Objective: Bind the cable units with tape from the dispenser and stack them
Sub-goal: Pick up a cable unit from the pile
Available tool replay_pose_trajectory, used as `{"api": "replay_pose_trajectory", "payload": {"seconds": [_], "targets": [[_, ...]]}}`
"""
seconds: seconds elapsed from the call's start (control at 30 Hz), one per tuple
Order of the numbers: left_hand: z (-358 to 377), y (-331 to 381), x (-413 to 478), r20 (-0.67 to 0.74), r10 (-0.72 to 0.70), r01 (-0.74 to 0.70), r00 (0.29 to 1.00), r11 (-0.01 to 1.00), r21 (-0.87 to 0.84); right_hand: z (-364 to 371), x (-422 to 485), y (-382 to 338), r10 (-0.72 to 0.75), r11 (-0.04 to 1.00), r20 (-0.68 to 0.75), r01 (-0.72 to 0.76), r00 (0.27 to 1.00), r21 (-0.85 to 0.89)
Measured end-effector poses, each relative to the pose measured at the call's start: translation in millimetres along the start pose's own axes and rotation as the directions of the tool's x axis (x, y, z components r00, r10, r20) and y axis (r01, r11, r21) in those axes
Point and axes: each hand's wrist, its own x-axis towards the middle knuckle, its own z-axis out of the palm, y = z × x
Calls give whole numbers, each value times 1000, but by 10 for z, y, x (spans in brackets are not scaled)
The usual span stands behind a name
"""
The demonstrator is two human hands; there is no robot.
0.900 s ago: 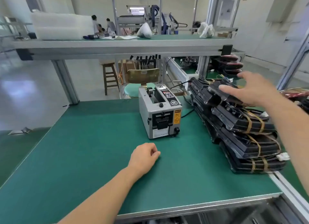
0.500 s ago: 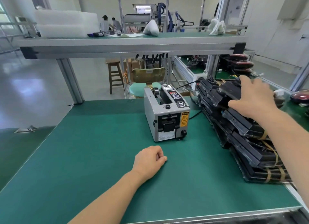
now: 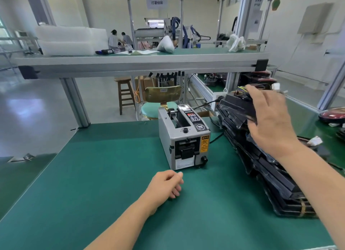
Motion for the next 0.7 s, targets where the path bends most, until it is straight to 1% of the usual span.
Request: {"api": "replay_pose_trajectory", "payload": {"seconds": [0.1,0.23,0.33,0.4,0.43,0.47,0.53,0.63,0.7], "targets": [[-91,178,7,-7,2,-4,1000,971,-240,-3,2,-273,-187,978,-72,192,980,75],[-258,471,55,-22,66,-68,998,867,-494,154,-37,-645,-404,902,-129,418,906,107],[-422,656,111,-18,113,-94,993,721,-686,357,-113,-890,-528,821,-157,549,835,157],[-564,723,113,37,141,-56,989,598,-799,523,-217,-1020,-593,757,-174,618,786,213],[-637,737,92,64,157,-36,986,565,-824,614,-291,-1072,-615,733,-176,639,769,233],[-699,736,66,76,161,-28,984,562,-827,703,-371,-1111,-629,718,-175,653,757,243],[-781,686,16,57,116,-24,992,598,-801,873,-526,-1153,-640,705,-193,669,743,237],[-871,565,-16,1,-17,12,1000,667,-745,1069,-698,-1223,-646,691,-224,684,730,234],[-902,465,5,5,-103,75,995,691,-719,1135,-747,-1310,-630,688,-216,665,746,289]]}}
